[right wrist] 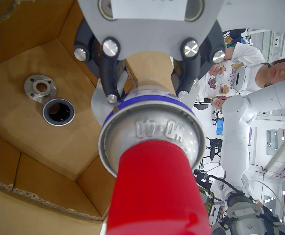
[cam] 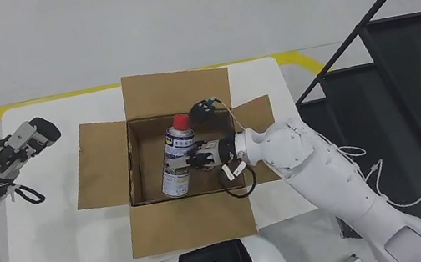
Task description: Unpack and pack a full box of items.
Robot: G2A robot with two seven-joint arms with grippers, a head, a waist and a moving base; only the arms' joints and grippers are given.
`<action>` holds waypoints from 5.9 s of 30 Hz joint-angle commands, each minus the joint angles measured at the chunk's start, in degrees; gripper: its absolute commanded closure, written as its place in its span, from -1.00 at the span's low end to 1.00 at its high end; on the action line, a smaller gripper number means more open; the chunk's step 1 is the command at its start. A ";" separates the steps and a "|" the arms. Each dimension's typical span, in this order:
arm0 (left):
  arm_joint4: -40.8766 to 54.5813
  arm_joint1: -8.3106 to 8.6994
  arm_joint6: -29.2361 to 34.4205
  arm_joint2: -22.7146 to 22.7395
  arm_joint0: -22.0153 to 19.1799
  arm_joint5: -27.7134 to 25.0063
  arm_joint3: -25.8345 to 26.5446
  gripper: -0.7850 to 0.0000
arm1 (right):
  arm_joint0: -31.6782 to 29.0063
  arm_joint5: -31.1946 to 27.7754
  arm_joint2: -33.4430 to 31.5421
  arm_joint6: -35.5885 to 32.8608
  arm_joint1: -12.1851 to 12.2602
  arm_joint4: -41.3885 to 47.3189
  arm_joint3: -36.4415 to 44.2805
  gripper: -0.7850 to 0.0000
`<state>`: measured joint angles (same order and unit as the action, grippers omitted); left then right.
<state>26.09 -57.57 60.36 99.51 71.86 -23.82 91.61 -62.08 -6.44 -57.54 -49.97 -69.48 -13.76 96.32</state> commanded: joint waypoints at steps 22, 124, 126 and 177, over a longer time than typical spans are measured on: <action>0.00 0.00 0.00 0.00 0.00 0.00 0.00 -1.00 | 24.68 16.08 22.22 -0.87 -11.54 12.46 -33.73 1.00; -1.63 -5.39 16.43 -39.72 -30.62 -3.67 -33.14 -1.00 | -9.45 2.06 -17.07 -8.07 1.55 14.06 -2.53 -1.00; -3.33 -5.33 15.42 -40.31 -30.60 -4.69 -33.13 -1.00 | -8.08 2.49 -15.75 -7.77 1.43 13.53 -3.89 -1.00; 4.62 -0.69 6.74 -32.85 -24.77 -11.74 -24.23 -1.00 | -25.38 7.67 -20.56 -15.19 6.12 12.10 0.56 -1.00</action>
<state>31.10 -58.22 68.26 66.47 47.44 -35.50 68.26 -87.46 1.36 -78.49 -64.60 -63.38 -1.99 96.88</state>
